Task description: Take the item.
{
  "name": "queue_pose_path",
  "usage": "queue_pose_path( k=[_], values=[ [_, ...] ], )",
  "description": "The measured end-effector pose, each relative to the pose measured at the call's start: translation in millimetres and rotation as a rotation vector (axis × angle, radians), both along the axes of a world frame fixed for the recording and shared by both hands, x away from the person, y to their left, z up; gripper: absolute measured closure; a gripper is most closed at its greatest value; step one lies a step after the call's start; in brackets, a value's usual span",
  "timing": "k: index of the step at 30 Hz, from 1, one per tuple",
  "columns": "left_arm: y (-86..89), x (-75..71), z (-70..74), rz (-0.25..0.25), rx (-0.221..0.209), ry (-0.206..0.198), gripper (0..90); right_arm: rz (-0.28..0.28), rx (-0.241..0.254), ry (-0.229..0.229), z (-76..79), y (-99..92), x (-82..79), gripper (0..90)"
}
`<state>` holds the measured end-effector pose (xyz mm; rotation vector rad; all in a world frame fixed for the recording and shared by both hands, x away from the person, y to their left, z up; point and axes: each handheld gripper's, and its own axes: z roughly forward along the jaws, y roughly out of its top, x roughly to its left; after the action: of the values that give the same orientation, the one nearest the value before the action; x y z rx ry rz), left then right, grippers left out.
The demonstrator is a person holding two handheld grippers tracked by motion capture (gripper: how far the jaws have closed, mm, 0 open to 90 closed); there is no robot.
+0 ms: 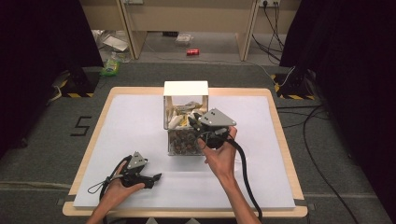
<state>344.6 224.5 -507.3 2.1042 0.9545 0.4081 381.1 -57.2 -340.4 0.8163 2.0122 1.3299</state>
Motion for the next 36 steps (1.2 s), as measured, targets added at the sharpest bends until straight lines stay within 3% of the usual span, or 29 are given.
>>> queue_pose_path(
  k=[6, 16, 36],
  values=[
    [0.0, 0.0, 0.0, 0.000, -0.001, 0.001, 15.7, 0.025, -0.010, -0.008, 1.8, -2.0, 1.4, 89.6],
    [0.0, 0.0, 0.0, 0.000, 0.000, 0.000, 15.7, 0.051, 0.040, -0.025, 9.7, -8.4, -2.1, 90.0],
    [0.1, 0.0, 0.2, -0.001, 0.001, 0.002, 15.7, 0.067, 0.062, -0.074, 41.6, -20.6, -17.4, 90.0]
  ],
)
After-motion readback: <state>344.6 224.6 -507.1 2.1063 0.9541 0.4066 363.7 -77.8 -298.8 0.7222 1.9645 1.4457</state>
